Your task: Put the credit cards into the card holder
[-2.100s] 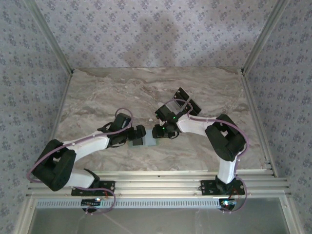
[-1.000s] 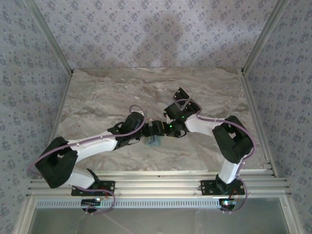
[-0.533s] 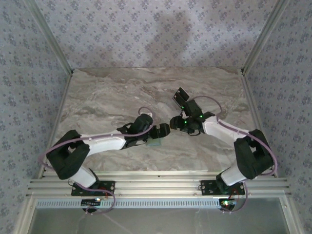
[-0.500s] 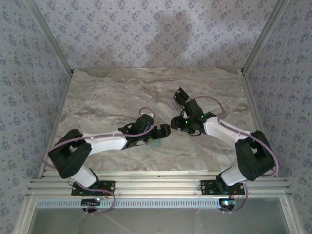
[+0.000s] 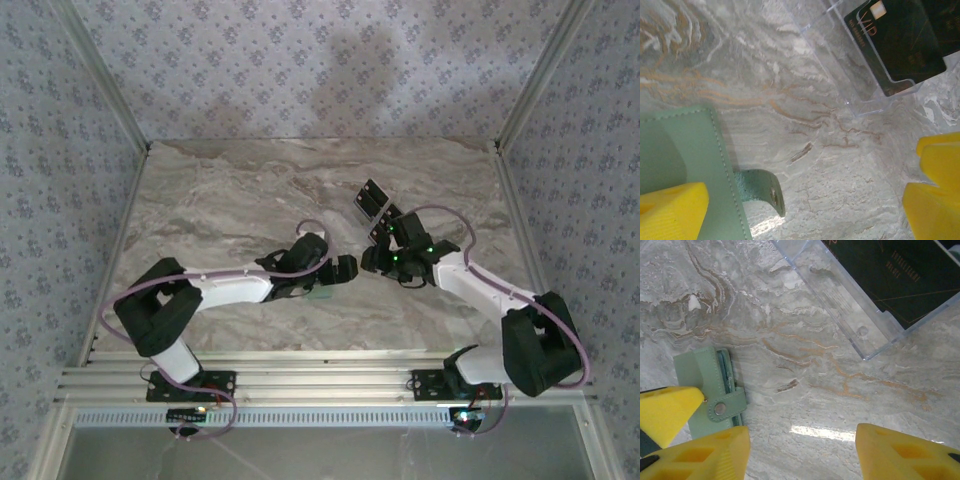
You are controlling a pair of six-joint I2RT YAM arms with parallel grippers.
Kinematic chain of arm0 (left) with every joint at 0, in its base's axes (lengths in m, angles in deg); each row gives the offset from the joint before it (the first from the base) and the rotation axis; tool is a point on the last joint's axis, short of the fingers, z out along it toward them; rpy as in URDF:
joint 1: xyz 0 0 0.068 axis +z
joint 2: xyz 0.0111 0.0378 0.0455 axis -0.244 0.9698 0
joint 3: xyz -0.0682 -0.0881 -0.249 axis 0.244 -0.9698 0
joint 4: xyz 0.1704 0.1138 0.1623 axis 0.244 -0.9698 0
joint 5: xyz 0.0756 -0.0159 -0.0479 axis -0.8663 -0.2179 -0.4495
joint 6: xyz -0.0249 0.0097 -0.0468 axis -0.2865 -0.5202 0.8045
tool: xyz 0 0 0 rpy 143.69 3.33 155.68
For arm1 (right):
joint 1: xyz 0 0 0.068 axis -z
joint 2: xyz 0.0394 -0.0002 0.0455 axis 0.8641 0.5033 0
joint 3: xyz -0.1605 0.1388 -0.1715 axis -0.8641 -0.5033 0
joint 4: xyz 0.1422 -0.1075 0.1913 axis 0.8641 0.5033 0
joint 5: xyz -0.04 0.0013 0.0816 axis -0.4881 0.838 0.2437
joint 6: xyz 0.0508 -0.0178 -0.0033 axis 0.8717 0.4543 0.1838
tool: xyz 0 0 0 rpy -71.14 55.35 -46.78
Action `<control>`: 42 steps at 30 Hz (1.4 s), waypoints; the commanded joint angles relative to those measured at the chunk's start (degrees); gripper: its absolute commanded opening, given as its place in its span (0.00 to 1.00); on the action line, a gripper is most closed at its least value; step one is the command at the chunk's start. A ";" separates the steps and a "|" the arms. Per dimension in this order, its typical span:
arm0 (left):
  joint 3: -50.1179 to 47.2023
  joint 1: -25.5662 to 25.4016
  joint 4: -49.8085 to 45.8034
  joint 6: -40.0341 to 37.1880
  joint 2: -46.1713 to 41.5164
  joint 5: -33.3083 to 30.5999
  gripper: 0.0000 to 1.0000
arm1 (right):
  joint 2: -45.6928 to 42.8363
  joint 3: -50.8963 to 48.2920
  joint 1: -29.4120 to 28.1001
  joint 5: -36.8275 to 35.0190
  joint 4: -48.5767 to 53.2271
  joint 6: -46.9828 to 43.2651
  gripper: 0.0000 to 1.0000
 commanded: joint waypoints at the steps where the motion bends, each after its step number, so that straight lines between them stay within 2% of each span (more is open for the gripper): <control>1: 3.81 1.23 -4.77 -3.29 -4.74 -2.03 1.00 | -0.65 0.52 -1.54 2.06 0.15 0.97 0.59; 5: 5.72 4.00 -10.55 -5.29 -8.80 -2.44 1.00 | 0.60 2.54 -4.76 1.95 0.80 0.31 0.60; 8: 6.88 5.91 -18.37 -6.88 -12.13 -4.44 1.00 | 2.11 4.70 -7.01 0.28 2.50 -0.99 0.60; 13: 8.60 6.47 -33.92 -10.63 -14.96 -9.47 1.00 | 4.75 8.57 -9.41 -4.22 6.06 -2.74 0.60; 15: 7.83 6.48 -37.42 -11.39 -14.96 -9.78 1.00 | 6.23 10.10 -9.92 -5.37 7.09 -5.09 0.60; 21: 1.00 5.68 -33.86 -10.77 -14.07 -7.18 1.00 | 11.43 14.60 -11.30 -6.45 9.48 -8.17 0.56; 26: -0.51 4.00 -29.91 -10.48 -12.00 -6.73 1.00 | 14.19 16.39 -12.35 -6.54 9.85 -9.07 0.54; 34: 0.35 2.02 -28.64 -10.44 -7.07 -8.96 1.00 | 17.03 17.82 -13.61 -6.54 9.85 -9.51 0.52; 42: -0.50 0.68 -31.28 -7.96 -3.38 -12.98 1.00 | 18.10 18.20 -13.78 -6.52 9.88 -9.76 0.50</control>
